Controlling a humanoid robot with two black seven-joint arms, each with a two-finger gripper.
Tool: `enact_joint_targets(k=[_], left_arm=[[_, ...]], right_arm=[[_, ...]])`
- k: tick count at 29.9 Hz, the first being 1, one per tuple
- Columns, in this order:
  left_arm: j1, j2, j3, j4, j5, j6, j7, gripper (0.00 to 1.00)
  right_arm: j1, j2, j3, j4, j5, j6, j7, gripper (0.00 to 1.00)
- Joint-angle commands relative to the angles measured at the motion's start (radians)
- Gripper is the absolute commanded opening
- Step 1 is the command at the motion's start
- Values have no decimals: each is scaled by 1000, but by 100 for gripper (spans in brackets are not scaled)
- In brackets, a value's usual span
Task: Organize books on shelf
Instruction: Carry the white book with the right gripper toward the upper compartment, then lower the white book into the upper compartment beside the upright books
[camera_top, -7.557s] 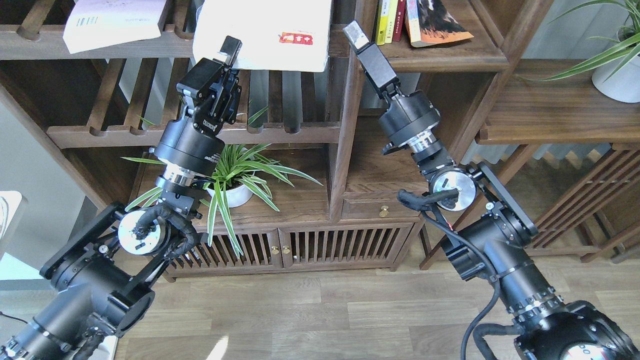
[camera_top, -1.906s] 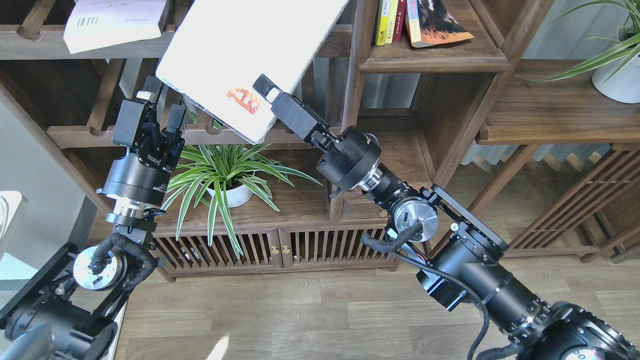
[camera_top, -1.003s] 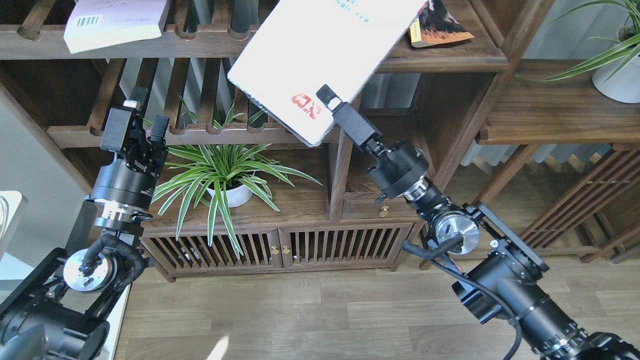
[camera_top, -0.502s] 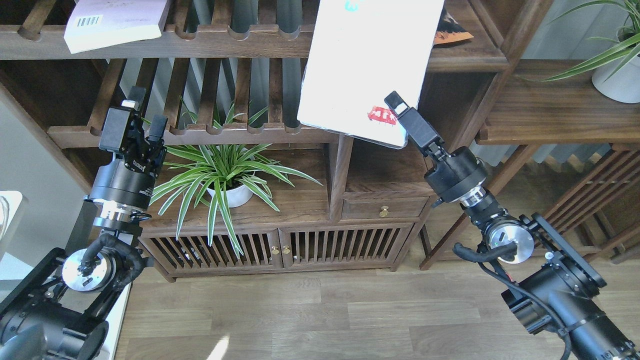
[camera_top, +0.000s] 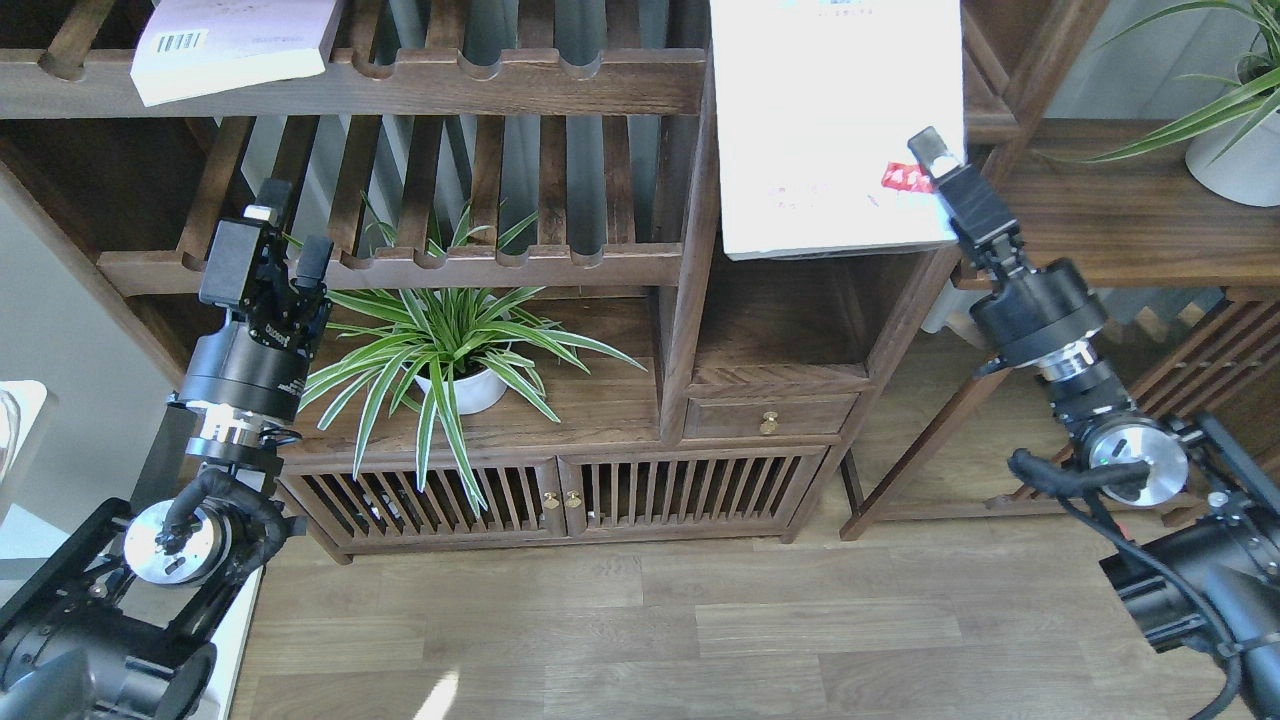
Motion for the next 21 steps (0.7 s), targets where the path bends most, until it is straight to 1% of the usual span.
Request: enact_joint_targets(k=[1,5,11,15,21], left_arm=[[0,-2,1,0,0,0,1,98],[-6,-2,15,2,1,0,3,98],[-9,-8,23,2,9,0,6,98],[-11,-8,23,2,10,0,8,98],[-12,-8,24,0,10,0,11,98]], right_arm=[[14,-39,42,-1,35,0,0,3],[57,-69,52,1,41,0,0,3],[124,-72,44,-1,41,0,0,3],[175,-66,36,-12,41,0,0,3],[305,-33,-5,-50,48,0,0,3]])
